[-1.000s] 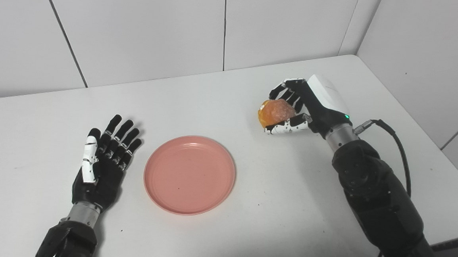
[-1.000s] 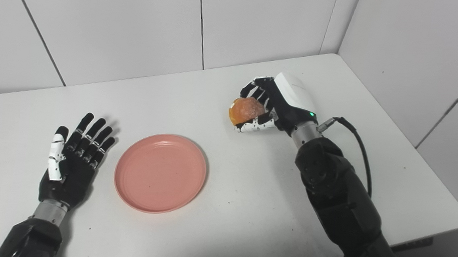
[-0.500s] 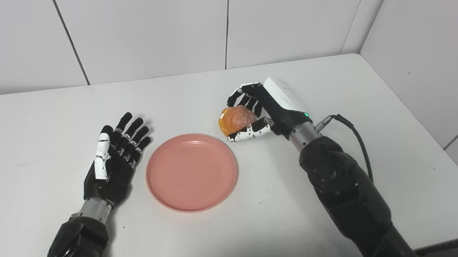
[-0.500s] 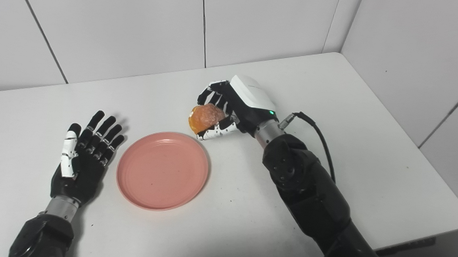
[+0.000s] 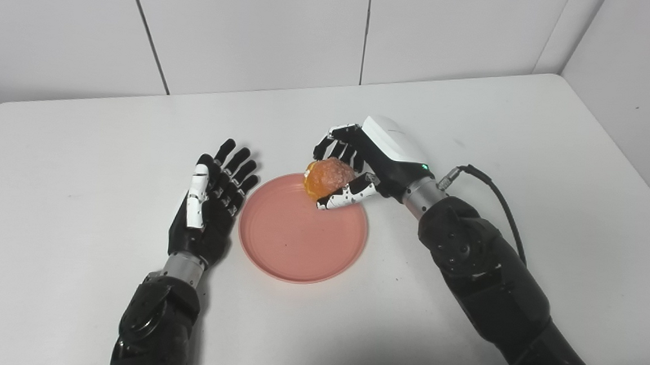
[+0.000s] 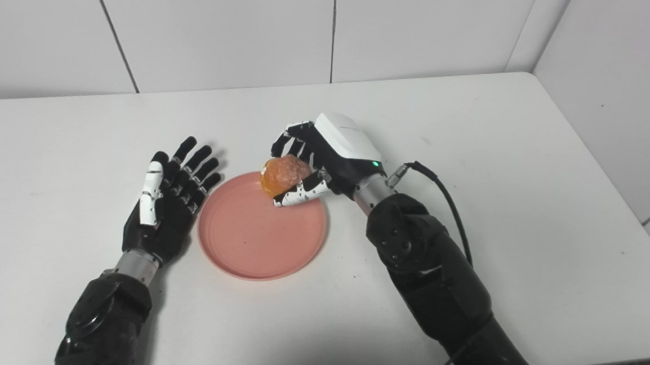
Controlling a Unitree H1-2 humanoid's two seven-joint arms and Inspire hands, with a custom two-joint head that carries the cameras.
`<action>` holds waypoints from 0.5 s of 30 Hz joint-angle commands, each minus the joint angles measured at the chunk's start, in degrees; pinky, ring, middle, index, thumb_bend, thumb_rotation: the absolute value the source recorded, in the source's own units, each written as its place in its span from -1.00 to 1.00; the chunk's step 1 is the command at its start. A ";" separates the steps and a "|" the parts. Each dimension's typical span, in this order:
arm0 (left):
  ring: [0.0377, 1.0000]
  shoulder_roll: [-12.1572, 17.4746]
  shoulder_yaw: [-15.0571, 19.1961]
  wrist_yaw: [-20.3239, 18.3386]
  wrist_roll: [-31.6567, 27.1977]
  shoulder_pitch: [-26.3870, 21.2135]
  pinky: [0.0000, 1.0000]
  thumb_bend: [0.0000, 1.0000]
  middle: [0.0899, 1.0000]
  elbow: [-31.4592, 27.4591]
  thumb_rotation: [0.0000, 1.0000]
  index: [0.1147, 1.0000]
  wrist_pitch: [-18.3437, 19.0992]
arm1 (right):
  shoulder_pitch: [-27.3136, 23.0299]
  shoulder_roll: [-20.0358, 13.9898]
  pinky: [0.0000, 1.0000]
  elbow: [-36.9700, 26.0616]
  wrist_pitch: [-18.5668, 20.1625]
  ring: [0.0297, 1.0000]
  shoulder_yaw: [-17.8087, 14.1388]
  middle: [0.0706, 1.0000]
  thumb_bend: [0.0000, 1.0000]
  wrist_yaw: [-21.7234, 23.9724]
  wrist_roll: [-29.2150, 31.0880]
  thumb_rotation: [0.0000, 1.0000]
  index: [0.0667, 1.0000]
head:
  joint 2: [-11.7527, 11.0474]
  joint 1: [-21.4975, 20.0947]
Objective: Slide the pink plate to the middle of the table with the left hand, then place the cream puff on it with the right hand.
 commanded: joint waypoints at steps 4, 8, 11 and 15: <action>0.82 -1.03 -0.89 3.10 2.33 2.48 0.83 -0.19 0.82 0.97 1.00 0.82 4.84 | -1.95 0.73 -0.33 -1.07 -1.68 -0.22 0.74 -0.21 0.04 0.87 -0.42 -1.00 -0.01 | 0.68 1.83; 0.82 -1.63 -0.96 3.78 2.68 2.46 0.83 -0.18 0.82 0.48 1.00 0.81 5.31 | -1.63 0.78 -0.39 -0.86 -1.65 -0.30 1.19 -0.23 0.04 1.51 -0.66 -1.00 0.00 | 1.05 3.41; 0.81 -2.14 -0.87 4.36 3.06 2.32 0.82 -0.19 0.81 0.27 1.00 0.79 5.90 | -1.33 1.09 -0.38 -0.73 -1.27 -0.28 1.41 -0.23 0.04 1.82 -0.89 -1.00 0.00 | 1.33 4.29; 0.81 -2.32 -1.09 4.55 3.69 2.25 0.83 -0.18 0.81 0.10 1.00 0.81 5.94 | -1.00 1.46 -0.27 -0.21 -1.59 -0.16 1.73 -0.17 0.05 1.97 -1.08 -1.00 -0.03 | 1.64 4.60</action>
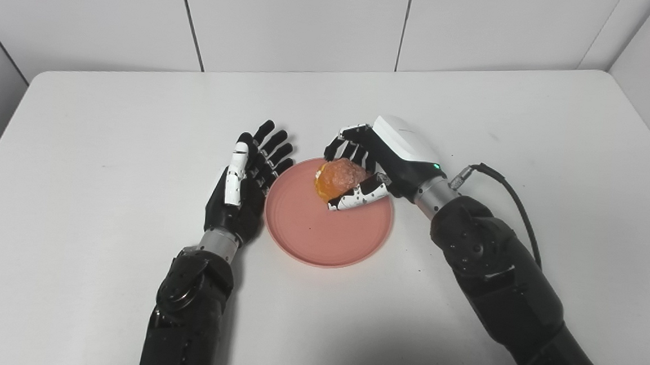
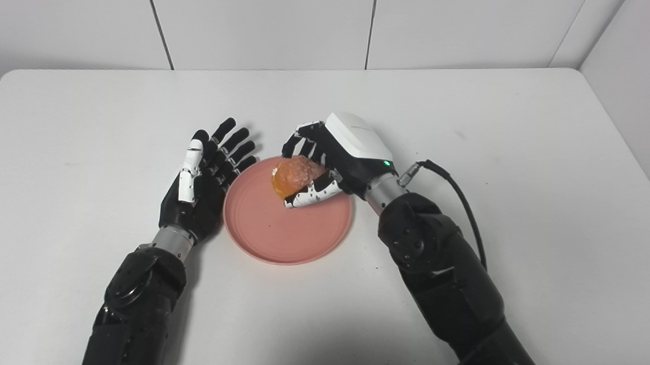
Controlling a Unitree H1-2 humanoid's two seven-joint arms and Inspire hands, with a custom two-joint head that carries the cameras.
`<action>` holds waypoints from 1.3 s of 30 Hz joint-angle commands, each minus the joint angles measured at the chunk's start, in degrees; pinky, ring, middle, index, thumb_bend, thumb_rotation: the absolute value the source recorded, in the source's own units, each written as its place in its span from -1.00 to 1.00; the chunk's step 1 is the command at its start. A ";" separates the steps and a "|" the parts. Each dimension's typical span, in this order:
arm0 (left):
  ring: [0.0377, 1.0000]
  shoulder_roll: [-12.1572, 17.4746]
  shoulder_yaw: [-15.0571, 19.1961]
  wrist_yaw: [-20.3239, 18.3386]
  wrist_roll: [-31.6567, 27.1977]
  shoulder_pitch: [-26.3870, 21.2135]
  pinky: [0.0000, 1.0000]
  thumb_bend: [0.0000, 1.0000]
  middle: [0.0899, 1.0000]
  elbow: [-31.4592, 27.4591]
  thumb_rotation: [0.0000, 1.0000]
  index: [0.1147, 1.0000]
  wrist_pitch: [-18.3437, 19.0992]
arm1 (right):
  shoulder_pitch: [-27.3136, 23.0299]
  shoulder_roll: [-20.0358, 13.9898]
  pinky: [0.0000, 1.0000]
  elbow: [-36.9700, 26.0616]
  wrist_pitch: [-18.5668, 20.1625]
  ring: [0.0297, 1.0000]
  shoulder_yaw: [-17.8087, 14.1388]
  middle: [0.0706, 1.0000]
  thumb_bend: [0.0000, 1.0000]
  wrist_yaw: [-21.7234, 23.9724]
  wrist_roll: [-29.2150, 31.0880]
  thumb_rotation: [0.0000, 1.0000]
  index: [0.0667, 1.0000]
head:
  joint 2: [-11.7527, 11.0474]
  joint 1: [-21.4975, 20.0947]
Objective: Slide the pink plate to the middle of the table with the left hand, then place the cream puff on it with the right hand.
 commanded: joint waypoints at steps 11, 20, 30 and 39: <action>0.80 -0.79 -0.79 2.53 1.44 1.77 0.82 -0.17 0.81 1.33 1.00 0.80 4.79 | -0.92 -0.32 -0.27 -0.25 -2.77 -0.14 1.03 -0.16 0.05 -0.25 -0.85 -1.00 -0.03 | 1.02 1.84; 0.80 -1.09 -1.36 3.19 2.30 1.66 0.80 -0.17 0.80 0.93 1.00 0.80 5.03 | -0.41 -0.79 -0.28 -0.02 -3.04 -0.15 2.04 -0.16 0.05 -0.07 -2.16 -1.00 -0.02 | 1.49 3.21; 0.80 -1.34 -1.56 3.18 2.92 1.53 0.79 -0.16 0.80 0.85 1.00 0.80 5.02 | 0.22 -0.77 -0.33 0.83 -3.92 -0.20 3.24 -0.20 0.04 -0.22 -3.00 -1.00 -0.01 | 1.77 3.64; 0.78 -1.63 -1.59 3.44 3.20 1.41 0.75 -0.16 0.77 0.63 1.00 0.78 5.37 | 0.63 -0.88 -0.31 2.86 -7.91 -0.24 3.33 -0.23 0.04 -0.80 -2.48 -1.00 -0.01 | 1.96 3.70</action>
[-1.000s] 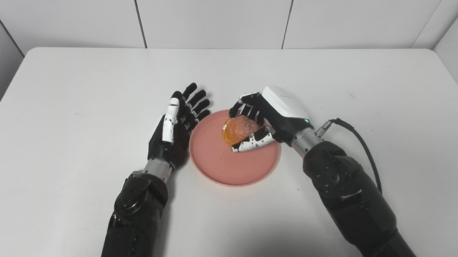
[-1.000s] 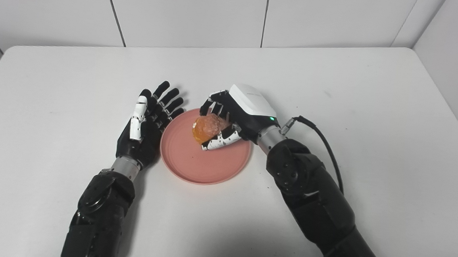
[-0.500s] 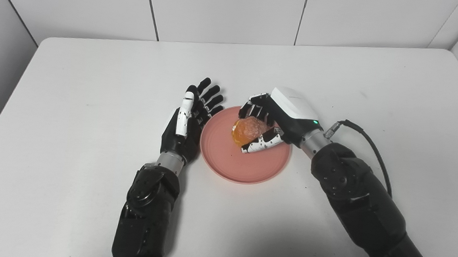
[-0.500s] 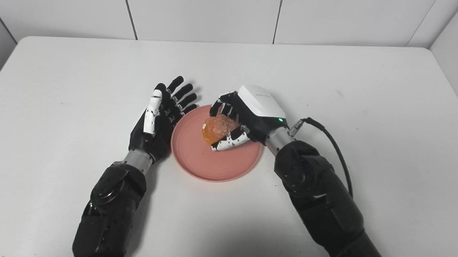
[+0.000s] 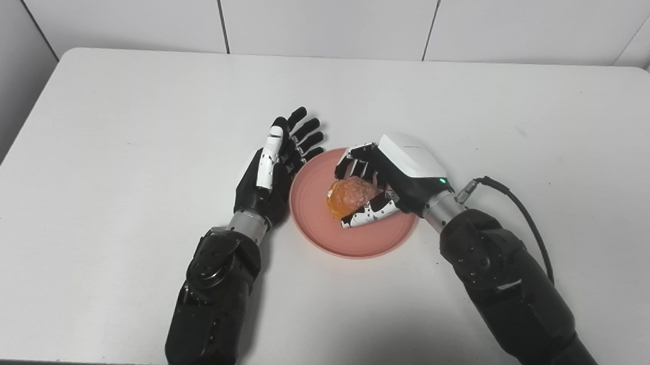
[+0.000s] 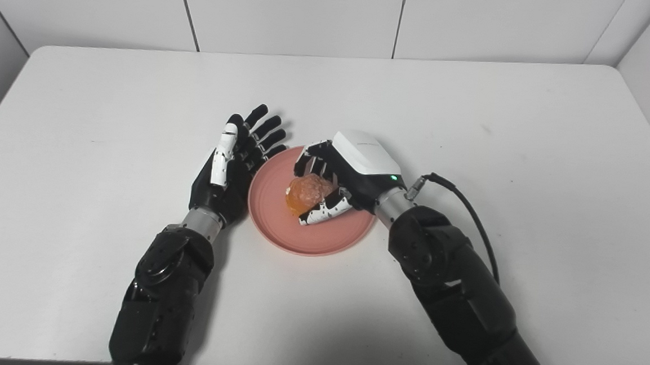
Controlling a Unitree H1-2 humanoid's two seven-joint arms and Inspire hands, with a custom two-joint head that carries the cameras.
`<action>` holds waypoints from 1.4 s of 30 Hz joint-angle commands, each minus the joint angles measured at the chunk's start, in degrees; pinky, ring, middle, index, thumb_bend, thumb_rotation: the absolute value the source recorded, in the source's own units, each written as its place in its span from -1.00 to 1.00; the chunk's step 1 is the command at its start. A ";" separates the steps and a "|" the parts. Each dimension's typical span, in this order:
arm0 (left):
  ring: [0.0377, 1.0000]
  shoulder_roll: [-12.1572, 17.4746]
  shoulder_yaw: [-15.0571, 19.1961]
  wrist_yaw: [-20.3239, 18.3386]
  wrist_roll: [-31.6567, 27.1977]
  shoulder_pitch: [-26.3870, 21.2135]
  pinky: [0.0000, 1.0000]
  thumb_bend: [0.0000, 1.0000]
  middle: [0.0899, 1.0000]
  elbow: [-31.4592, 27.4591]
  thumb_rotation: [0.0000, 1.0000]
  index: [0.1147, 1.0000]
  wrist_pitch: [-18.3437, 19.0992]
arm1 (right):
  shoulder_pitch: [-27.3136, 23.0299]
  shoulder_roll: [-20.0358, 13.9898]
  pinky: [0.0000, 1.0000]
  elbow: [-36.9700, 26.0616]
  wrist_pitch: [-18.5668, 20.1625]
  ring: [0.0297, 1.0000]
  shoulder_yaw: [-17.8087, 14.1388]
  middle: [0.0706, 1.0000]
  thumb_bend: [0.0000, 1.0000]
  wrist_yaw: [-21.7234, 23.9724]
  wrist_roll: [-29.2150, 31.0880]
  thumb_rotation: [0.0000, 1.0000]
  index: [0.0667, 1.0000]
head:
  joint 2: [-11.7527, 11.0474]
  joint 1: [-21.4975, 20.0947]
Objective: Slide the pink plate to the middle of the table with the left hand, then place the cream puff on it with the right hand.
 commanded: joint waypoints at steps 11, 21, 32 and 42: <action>0.78 -0.38 -0.09 1.18 0.78 1.48 0.76 -0.16 0.77 1.46 1.00 0.79 4.21 | -0.48 0.36 -0.68 0.18 -4.16 -0.60 -0.72 -0.37 0.05 -1.86 0.19 -0.88 -0.09 | 0.00 -0.01; 0.78 -0.20 -0.30 0.96 1.07 1.41 0.78 -0.14 0.78 1.55 1.00 0.78 3.94 | -0.75 -0.20 0.21 -0.75 -2.79 0.34 0.07 0.38 0.59 1.42 0.06 -0.66 0.30 | 0.12 -0.07; 0.77 -0.01 -0.36 1.05 1.48 1.39 0.76 -0.16 0.76 1.43 1.00 0.78 3.98 | -0.64 0.27 0.31 -2.22 -1.02 0.49 -0.63 0.58 0.86 3.18 -1.69 -0.32 0.58 | 0.10 -0.02; 0.76 0.08 -0.37 0.73 2.06 1.33 0.74 -0.18 0.76 1.71 1.00 0.76 3.29 | -0.56 0.04 -0.10 -4.53 -1.36 0.15 -1.71 0.39 1.00 3.79 -2.49 -0.01 0.72 | 0.00 -0.19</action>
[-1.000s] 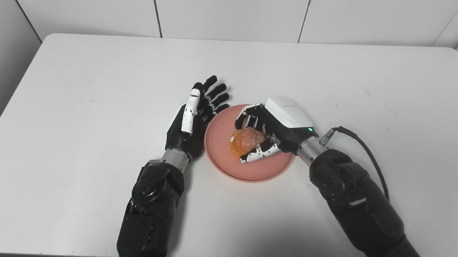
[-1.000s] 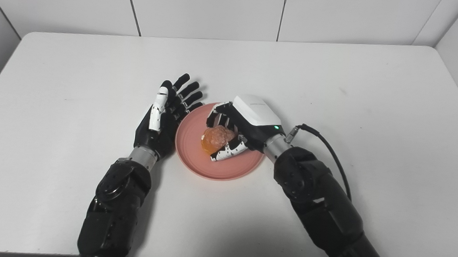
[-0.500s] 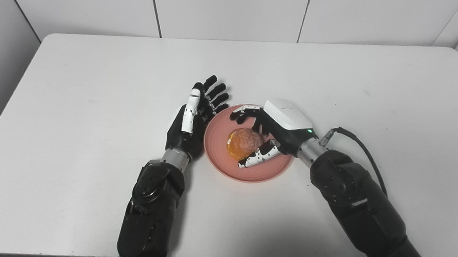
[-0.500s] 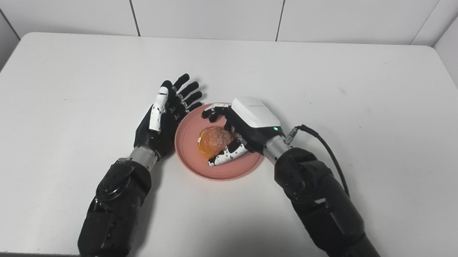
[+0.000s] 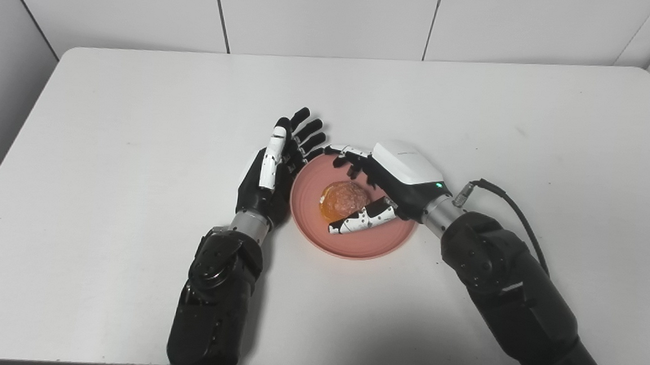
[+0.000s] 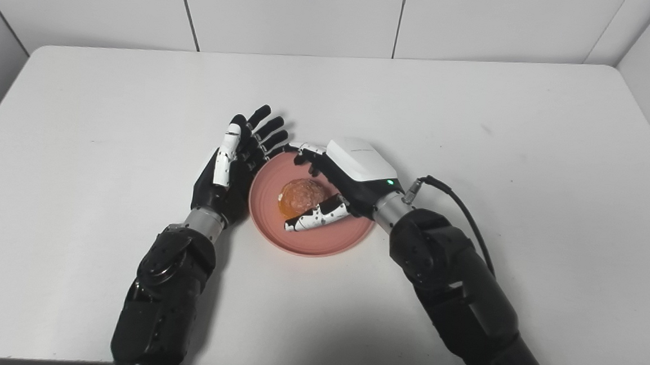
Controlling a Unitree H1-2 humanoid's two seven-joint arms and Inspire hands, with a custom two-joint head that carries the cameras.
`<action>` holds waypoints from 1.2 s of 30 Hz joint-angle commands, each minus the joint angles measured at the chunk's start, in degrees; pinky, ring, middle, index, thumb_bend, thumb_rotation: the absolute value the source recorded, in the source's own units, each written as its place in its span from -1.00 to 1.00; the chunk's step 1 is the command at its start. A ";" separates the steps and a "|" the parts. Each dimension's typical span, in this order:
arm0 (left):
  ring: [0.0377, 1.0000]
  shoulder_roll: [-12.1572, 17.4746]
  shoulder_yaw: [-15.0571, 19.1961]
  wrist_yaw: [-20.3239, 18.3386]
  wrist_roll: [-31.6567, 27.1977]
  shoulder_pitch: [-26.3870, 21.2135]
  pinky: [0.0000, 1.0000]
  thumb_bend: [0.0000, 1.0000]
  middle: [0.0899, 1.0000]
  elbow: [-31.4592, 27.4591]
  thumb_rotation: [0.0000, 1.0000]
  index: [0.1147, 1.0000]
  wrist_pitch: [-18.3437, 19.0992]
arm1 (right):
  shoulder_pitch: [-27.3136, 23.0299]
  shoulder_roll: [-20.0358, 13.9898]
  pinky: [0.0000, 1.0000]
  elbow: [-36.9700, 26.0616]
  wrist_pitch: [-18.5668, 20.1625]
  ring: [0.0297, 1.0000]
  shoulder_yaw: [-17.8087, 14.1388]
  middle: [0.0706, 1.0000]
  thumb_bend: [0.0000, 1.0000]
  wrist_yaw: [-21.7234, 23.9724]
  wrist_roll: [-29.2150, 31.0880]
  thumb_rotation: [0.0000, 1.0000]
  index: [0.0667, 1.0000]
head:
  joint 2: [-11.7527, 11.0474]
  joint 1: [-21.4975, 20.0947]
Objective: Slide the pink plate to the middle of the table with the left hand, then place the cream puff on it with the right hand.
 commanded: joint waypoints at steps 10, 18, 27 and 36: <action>0.75 0.03 0.31 0.90 0.50 1.29 0.72 -0.18 0.75 1.67 1.00 0.76 3.64 | -0.80 -1.97 0.33 -8.14 1.98 0.55 -3.39 0.72 1.00 3.81 0.54 0.32 0.82 | 0.04 -0.03; 0.77 0.14 0.66 0.63 -0.20 1.25 0.76 -0.17 0.77 1.47 1.00 0.77 4.24 | -0.84 -3.79 0.49 -12.93 3.67 0.68 -6.07 0.80 1.00 7.25 1.09 0.38 0.87 | -0.07 -0.28; 0.79 0.09 2.04 0.61 -1.84 1.11 0.78 -0.18 0.78 1.38 1.00 0.76 4.14 | 4.20 -0.41 0.61 -13.13 1.60 0.78 -14.19 0.89 0.93 -0.46 7.17 0.74 0.93 | -0.47 -0.67; 0.82 1.72 1.20 0.01 0.54 1.81 0.82 -0.13 0.82 0.95 1.00 0.80 0.64 | 9.31 5.65 0.78 -10.61 1.95 0.93 -20.19 0.99 0.77 -9.97 13.40 1.00 1.00 | -1.13 -0.57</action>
